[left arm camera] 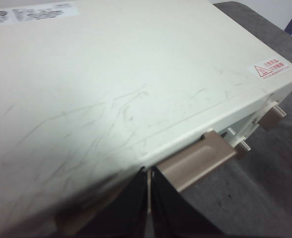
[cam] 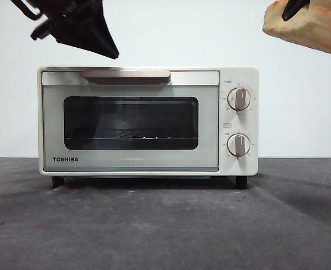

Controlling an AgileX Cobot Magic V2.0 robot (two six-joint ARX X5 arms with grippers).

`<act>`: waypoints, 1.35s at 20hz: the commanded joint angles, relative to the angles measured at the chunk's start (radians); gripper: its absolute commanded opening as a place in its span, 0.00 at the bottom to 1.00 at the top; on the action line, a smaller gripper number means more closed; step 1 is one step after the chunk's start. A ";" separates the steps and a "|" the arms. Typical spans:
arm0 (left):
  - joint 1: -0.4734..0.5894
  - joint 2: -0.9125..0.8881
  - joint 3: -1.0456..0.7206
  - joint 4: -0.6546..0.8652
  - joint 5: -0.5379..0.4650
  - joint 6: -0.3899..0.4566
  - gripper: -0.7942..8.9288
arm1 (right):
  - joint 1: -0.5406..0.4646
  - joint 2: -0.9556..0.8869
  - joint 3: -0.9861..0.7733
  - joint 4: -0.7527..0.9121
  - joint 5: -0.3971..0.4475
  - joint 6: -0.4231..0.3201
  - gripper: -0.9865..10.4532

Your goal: The left arm flap open the oven, the right arm pick bread and place it into oven, the left arm flap close the oven

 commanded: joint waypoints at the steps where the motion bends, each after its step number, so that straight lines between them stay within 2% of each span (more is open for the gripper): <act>1: -0.010 0.037 0.022 0.021 -0.006 0.036 0.10 | 0.010 0.005 0.020 0.009 0.000 -0.010 0.25; 11: -0.012 0.093 0.022 0.016 -0.006 0.048 0.10 | 0.010 0.005 0.019 0.009 0.001 -0.010 0.25; 27: -0.171 0.093 0.022 -0.383 -0.005 0.047 0.10 | 0.010 0.005 0.020 0.010 0.001 -0.010 0.25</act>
